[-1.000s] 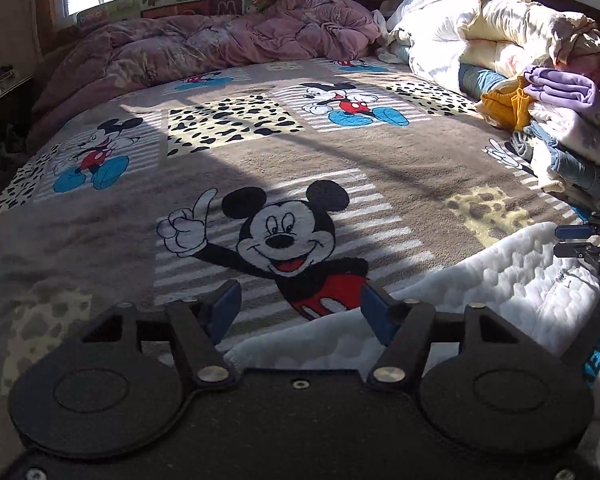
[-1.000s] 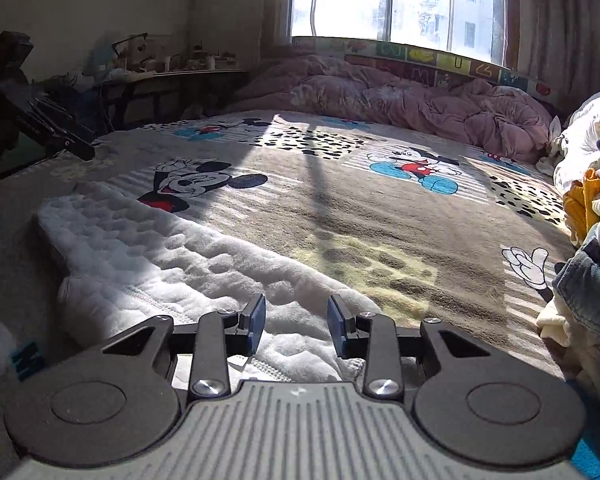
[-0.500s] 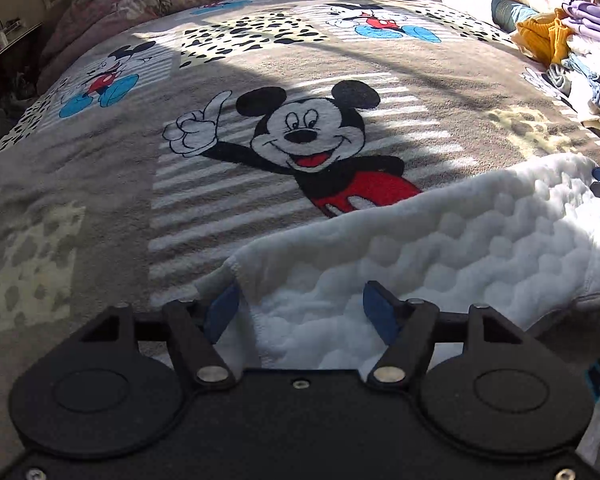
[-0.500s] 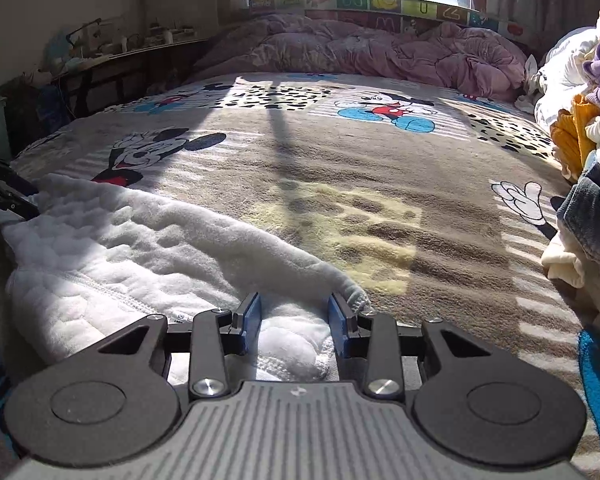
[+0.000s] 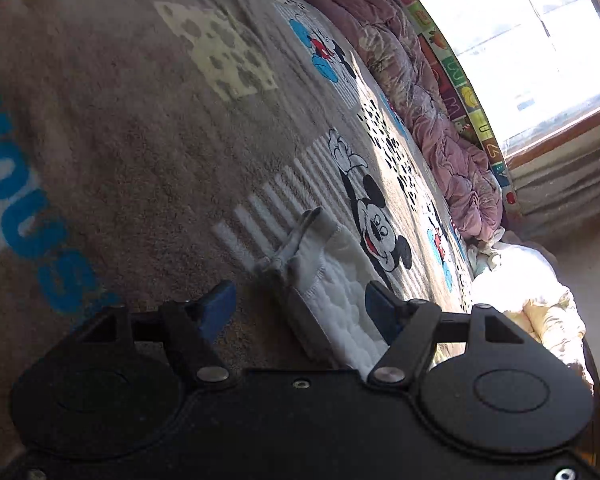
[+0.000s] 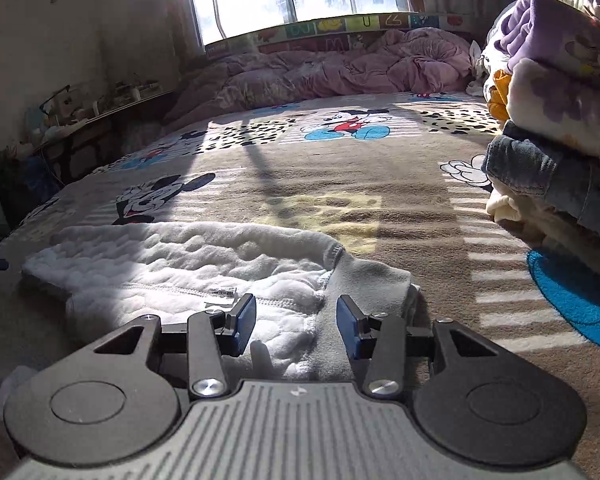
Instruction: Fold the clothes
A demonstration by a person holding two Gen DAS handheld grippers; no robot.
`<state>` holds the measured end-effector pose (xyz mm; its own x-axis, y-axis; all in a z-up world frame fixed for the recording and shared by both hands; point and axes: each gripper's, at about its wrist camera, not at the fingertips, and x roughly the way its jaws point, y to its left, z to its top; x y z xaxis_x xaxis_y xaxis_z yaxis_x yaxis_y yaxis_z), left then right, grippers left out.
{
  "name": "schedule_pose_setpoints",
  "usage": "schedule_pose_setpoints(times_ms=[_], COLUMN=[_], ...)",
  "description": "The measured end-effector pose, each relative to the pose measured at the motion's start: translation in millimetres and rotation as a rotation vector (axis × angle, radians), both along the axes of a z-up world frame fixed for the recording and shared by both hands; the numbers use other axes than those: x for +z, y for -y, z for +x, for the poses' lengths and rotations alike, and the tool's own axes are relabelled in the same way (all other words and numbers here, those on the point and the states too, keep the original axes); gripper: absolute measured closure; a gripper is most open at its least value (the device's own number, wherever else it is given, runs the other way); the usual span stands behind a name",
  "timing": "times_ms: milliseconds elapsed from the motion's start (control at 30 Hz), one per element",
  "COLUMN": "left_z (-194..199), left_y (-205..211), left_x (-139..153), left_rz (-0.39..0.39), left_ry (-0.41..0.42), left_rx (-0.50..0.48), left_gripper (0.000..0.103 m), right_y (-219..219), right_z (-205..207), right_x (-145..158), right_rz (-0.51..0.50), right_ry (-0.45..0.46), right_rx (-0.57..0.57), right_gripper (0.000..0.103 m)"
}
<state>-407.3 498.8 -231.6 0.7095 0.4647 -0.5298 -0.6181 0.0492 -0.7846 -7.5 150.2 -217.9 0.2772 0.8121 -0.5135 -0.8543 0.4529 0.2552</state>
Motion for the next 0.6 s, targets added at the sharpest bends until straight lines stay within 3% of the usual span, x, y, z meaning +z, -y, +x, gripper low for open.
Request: schedule_pose_setpoints(times_ms=[100, 233, 333, 600], left_z=[-8, 10, 36, 74], left_y=[8, 15, 20, 23], left_x=[-13, -11, -9, -16], left_rz=[-0.034, -0.045, -0.058, -0.032], left_ry=[0.102, 0.191, 0.145, 0.105], left_rx=[0.062, 0.026, -0.017, 0.047], left_gripper=[0.032, 0.032, 0.032, 0.034], right_y=[12, 20, 16, 4], right_z=[-7, -9, -2, 12], right_x=[-6, -1, -5, -16], right_rz=[0.021, 0.079, 0.083, 0.083], right_ry=[-0.063, -0.054, -0.073, -0.116], right_rx=[-0.016, -0.039, -0.05, -0.069], right_gripper=[0.051, 0.051, 0.051, 0.051])
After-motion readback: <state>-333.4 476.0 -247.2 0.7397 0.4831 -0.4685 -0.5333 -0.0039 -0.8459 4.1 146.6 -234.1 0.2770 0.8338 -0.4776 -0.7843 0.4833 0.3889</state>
